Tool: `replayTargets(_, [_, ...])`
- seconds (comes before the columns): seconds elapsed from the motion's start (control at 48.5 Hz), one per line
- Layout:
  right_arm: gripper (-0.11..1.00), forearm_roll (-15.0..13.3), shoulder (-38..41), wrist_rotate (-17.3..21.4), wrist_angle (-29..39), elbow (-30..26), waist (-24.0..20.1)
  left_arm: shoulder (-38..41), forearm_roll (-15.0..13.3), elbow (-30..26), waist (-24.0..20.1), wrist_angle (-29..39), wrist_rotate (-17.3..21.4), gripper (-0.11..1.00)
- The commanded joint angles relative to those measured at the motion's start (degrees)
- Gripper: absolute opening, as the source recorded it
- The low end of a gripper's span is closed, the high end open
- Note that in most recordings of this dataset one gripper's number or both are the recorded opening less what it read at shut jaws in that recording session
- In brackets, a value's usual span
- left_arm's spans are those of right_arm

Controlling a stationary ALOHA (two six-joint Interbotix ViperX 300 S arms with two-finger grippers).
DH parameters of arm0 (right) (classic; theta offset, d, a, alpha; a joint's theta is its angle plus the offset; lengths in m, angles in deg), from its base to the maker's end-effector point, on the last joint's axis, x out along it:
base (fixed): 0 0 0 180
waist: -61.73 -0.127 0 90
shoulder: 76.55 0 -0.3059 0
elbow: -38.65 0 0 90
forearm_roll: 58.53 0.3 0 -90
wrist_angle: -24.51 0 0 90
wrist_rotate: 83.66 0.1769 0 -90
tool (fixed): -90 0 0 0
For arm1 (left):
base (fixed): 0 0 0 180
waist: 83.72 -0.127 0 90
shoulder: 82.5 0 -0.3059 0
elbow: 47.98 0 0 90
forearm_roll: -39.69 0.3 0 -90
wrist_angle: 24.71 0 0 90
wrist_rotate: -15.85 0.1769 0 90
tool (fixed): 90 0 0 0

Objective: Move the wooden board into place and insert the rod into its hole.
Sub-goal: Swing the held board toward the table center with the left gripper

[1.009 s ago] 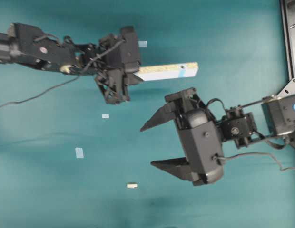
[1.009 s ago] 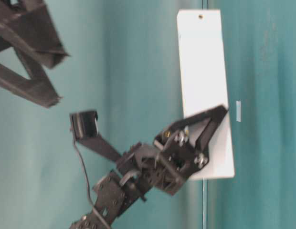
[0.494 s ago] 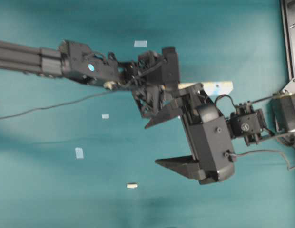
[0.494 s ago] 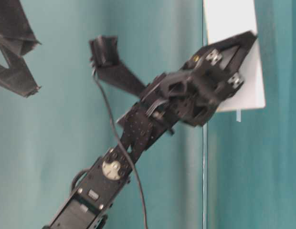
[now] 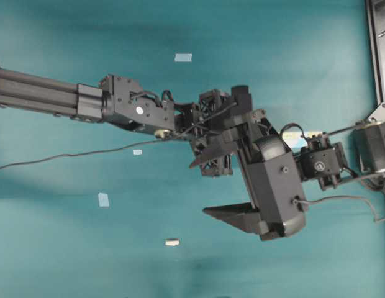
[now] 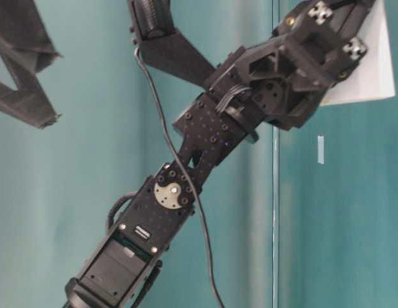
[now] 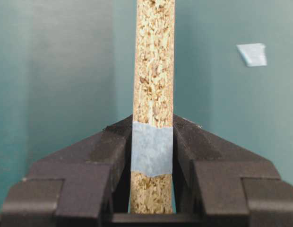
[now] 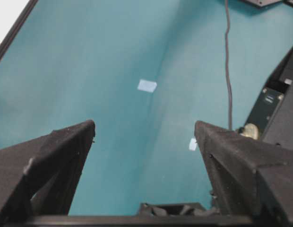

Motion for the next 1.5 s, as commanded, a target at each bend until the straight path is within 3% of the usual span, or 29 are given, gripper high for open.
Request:
replayTargets(0.0, [0.99,-0.09,-1.23,0.09,-0.44,-0.44,0.0,-0.79,-0.09,-1.76,0.7,-0.26,-0.7,0.21])
replayTargets(0.7, [0.99,-0.09,-1.23,0.18,-0.44,-0.26,0.0,1.49,-0.09,-2.72,1.14,0.09,-0.62,0.21])
replayTargets(1.071, [0.99,-0.09,-1.14,0.18,-0.44,-0.26,0.0,1.67,-0.09,-3.96,-0.79,0.09,-0.62,0.21])
replayTargets(1.483, [0.99,-0.09,-1.14,0.18,-0.62,0.79,0.0,1.67,0.0,-4.13,0.62,0.09,-0.53,0.21])
